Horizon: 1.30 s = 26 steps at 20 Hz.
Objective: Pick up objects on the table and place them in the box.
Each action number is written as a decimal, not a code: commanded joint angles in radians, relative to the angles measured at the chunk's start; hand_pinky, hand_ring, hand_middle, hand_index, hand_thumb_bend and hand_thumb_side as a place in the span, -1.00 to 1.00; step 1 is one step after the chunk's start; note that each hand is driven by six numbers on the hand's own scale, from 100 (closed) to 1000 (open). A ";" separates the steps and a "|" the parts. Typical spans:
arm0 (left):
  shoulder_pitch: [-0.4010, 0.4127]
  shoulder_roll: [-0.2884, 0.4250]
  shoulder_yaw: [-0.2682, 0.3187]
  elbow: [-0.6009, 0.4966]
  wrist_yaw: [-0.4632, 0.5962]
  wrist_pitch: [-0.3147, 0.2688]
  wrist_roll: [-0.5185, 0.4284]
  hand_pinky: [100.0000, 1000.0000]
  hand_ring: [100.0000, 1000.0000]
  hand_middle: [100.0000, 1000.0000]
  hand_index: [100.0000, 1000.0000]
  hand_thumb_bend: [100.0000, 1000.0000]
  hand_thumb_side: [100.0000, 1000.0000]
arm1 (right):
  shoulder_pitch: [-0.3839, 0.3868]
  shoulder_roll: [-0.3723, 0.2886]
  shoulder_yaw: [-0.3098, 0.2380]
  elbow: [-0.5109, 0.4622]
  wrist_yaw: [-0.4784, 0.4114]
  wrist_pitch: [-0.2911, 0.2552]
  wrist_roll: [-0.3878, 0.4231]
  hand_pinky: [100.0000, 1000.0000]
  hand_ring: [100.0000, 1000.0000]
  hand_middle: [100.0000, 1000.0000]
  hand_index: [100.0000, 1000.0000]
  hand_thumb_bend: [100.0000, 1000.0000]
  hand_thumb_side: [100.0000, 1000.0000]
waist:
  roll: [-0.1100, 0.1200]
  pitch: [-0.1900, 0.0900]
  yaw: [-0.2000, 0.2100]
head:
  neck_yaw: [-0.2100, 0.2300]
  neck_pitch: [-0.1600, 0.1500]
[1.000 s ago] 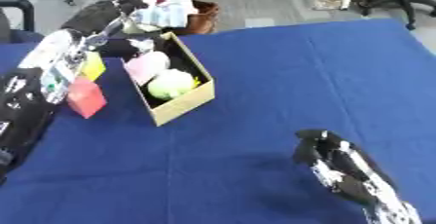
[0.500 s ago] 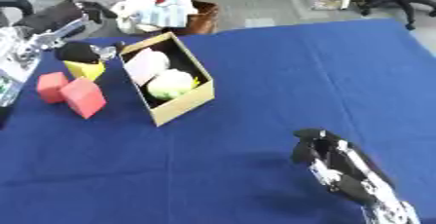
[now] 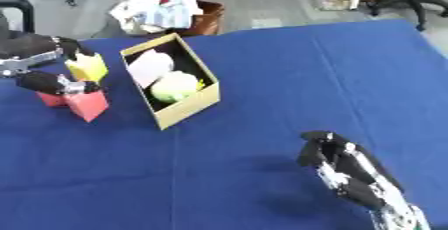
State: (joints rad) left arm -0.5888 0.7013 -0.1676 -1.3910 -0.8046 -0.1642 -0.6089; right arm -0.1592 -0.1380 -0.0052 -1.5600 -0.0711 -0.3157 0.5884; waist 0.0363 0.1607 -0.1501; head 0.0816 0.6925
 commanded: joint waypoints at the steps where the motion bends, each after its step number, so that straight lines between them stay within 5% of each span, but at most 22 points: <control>1: 0.007 0.030 0.015 0.008 -0.021 0.008 -0.008 0.62 0.52 0.64 0.85 0.02 0.83 | -0.012 -0.018 -0.004 -0.011 0.002 0.001 -0.004 0.04 0.07 -0.02 0.52 -1.00 -0.26 | 0.000 -0.026 0.000 | -0.002 -0.007; 17: 0.056 -0.015 0.055 0.113 -0.100 0.102 0.105 0.58 0.49 0.64 0.85 -0.26 0.72 | -0.011 -0.018 -0.006 -0.010 0.002 -0.001 -0.006 0.04 0.07 -0.02 0.52 -1.00 -0.26 | -0.003 -0.025 0.004 | -0.005 -0.009; 26: 0.057 -0.007 0.069 0.074 -0.076 0.111 0.139 0.57 0.47 0.61 0.84 -0.37 0.62 | -0.011 -0.018 -0.007 -0.011 0.003 0.000 -0.007 0.04 0.07 -0.02 0.52 -1.00 -0.26 | -0.002 -0.026 0.004 | -0.005 -0.007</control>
State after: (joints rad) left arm -0.5195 0.6660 -0.1171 -1.2936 -0.8882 -0.0530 -0.4754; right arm -0.1592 -0.1382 -0.0061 -1.5599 -0.0711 -0.3164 0.5867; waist 0.0360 0.1607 -0.1477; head 0.0773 0.6925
